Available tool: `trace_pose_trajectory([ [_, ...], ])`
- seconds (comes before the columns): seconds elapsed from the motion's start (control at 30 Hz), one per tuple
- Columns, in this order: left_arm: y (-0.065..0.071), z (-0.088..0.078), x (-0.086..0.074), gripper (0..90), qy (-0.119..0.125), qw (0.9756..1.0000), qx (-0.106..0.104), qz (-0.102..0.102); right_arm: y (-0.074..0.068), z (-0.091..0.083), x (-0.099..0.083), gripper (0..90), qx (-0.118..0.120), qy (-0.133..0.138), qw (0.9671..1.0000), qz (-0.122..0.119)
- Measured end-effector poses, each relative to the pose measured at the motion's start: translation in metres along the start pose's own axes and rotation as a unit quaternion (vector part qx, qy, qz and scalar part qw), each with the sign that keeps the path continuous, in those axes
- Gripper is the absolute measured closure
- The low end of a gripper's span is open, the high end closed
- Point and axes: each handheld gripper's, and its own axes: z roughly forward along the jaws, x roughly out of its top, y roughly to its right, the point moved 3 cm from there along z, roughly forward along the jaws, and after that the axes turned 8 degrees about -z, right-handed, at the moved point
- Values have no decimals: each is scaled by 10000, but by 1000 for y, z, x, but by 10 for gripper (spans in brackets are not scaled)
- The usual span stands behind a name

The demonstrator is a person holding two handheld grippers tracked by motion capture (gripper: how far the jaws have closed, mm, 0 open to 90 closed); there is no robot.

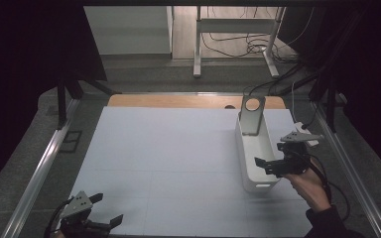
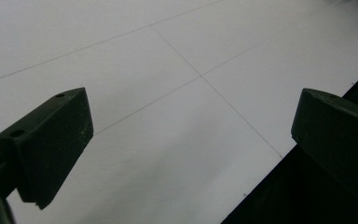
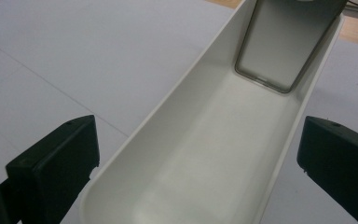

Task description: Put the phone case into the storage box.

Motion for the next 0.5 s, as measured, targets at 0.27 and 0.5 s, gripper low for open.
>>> trace_pose_trajectory([
  [0.27,0,0,0,0,-6,10000,-9,5,-11,-7,-11,0,-83,-43,9999,-42],
  [0.5,0,0,0,0,-21,10000,-19,16,-19,-13,-18,0,-163,-71,9998,-114],
])
